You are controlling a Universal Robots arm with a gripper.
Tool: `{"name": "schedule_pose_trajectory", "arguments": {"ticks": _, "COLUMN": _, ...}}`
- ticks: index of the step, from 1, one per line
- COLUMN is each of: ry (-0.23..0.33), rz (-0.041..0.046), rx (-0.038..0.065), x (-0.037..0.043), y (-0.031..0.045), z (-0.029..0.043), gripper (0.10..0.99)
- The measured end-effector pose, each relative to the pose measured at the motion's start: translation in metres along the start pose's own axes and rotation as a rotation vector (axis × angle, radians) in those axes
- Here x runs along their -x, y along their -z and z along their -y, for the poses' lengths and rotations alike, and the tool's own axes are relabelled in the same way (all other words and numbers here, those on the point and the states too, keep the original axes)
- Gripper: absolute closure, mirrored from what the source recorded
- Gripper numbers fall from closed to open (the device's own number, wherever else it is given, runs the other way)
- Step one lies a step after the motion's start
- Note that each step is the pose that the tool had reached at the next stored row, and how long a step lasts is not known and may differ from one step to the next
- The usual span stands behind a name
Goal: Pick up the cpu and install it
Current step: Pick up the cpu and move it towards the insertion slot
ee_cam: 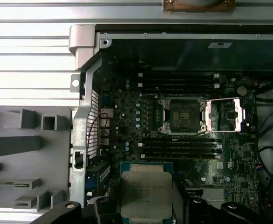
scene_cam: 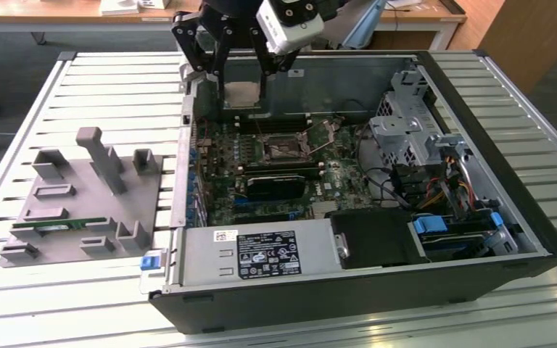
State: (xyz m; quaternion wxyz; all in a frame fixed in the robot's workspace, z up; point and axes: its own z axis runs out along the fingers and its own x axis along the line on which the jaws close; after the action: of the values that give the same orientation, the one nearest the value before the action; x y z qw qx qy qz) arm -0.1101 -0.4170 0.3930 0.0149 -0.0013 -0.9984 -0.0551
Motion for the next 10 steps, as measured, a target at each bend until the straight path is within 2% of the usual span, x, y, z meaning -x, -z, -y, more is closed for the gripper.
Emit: {"name": "schedule_pose_trajectory", "arguments": {"ticks": 10, "ry": 0.0, "rz": 0.0, "rx": 0.0, "x": 0.0153, "y": 0.0004, "z": -0.0001, "gripper": 0.557}}
